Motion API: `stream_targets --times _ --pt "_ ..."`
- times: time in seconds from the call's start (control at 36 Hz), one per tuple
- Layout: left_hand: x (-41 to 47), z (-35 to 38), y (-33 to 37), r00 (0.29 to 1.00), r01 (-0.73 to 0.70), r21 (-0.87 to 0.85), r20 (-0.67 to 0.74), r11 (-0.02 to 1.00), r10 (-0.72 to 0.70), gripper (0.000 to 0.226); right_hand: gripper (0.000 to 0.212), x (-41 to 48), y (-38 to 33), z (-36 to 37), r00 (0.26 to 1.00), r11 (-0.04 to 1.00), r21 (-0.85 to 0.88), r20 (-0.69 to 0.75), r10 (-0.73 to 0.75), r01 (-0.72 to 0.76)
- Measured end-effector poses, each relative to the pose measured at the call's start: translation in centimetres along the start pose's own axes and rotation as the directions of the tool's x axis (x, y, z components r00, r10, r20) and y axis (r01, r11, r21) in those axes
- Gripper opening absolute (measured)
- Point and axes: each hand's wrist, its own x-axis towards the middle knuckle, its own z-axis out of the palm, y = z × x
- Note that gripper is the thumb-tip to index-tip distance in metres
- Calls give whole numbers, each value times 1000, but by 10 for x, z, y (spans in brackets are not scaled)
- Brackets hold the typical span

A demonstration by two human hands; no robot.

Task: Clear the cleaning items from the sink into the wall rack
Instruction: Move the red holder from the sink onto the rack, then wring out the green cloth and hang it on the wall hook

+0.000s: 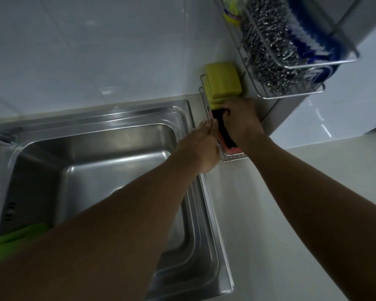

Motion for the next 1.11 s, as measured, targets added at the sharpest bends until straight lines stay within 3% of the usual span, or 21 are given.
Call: stream_targets --times 0.17,0.25,0.33,0.5,0.67,0.78,0.94,1.11 --pt "2 -2 -2 1000 -17 15 13 1000 17 73 18 -15 14 14 978 984 -56 -113 -172 167" --pt "0 0 -4 1000 -29 26 -2 999 29 73 27 -34 21 14 956 969 -34 -155 -247 245" --pt "-5 4 -7 999 -35 39 -18 999 36 73 47 -51 26 15 965 968 -70 -86 -248 242" --pt "-18 12 -14 1000 -14 91 -25 996 16 75 67 -59 32 19 963 939 -218 74 -258 268" --pt "-46 18 -36 998 57 142 7 988 -59 73 72 -55 22 11 963 930 -265 156 -219 255" --pt "-78 19 -58 993 114 132 8 985 -116 69 64 -64 3 3 964 898 -349 107 -244 266" --pt "-144 18 -104 970 239 142 6 960 -243 70 42 -110 -59 22 901 895 -110 18 -434 433" --pt "-220 22 -173 929 369 162 -36 915 -368 71 46 -173 -138 73 860 865 160 124 -496 476"
